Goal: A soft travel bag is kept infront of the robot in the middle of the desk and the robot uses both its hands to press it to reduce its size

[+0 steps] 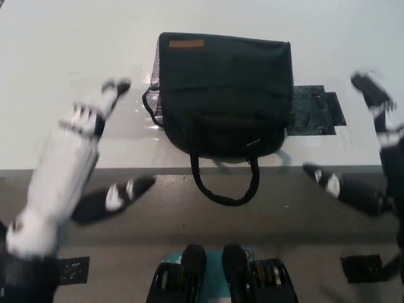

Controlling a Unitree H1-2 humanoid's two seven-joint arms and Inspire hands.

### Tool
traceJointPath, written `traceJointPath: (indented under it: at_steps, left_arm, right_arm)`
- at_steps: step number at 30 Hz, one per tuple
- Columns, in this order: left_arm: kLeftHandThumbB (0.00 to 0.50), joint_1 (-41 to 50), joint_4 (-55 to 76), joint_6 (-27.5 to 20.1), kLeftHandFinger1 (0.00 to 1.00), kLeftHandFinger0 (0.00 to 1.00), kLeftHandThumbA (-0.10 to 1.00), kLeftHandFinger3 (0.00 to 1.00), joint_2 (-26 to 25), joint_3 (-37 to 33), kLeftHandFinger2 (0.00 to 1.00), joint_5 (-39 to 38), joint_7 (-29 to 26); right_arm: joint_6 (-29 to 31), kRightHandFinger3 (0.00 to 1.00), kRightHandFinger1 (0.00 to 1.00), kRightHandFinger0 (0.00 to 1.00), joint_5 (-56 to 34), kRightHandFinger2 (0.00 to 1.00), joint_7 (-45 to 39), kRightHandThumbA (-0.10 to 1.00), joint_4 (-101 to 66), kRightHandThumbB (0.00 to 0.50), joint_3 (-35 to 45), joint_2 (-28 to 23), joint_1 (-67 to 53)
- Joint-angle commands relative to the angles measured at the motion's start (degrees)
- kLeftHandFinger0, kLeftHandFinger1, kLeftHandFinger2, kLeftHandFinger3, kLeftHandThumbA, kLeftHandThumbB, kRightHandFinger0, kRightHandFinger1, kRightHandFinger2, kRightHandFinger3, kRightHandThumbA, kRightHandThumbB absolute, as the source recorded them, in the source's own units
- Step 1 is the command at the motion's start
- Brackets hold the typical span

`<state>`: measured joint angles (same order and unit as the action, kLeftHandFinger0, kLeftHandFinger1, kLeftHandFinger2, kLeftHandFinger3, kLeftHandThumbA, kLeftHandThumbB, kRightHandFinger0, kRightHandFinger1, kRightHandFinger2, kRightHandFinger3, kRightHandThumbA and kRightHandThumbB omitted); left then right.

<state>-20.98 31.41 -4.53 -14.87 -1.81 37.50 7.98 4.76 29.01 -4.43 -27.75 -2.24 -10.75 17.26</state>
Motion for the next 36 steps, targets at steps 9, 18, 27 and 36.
traceJointPath:
  at_steps: [9,18,27,36]
  left_arm:
    - [0.351,-31.41,-25.99,5.55,1.0,1.0,1.0,1.0,-6.29,-8.16,1.0,14.89,9.8]
    - [0.321,-43.17,-46.21,6.34,1.0,1.0,1.0,1.0,-6.11,-16.19,1.0,17.45,8.79]
    - [0.31,-48.15,-61.51,8.12,1.0,1.0,1.0,1.0,-3.23,-18.3,1.0,14.68,5.85]
    - [0.346,-49.18,-73.04,10.35,1.0,1.0,1.0,1.0,1.76,-13.33,1.0,7.1,1.18]
  right_arm:
    - [-13.05,1.0,1.0,1.0,6.82,1.0,-7.33,1.0,25.64,0.263,-5.25,-2.01,32.31]
    - [-14.19,1.0,1.0,1.0,3.72,1.0,-5.08,1.0,48.61,0.24,-7.24,-0.37,44.32]
    - [-16.88,1.0,1.0,1.0,-2.81,1.0,-2.36,1.0,63.28,0.211,-2.79,4.26,49.74]
    - [-14.99,1.0,1.0,1.0,-8.1,1.0,-0.88,1.0,76.83,0.217,0.12,6.18,54.6]
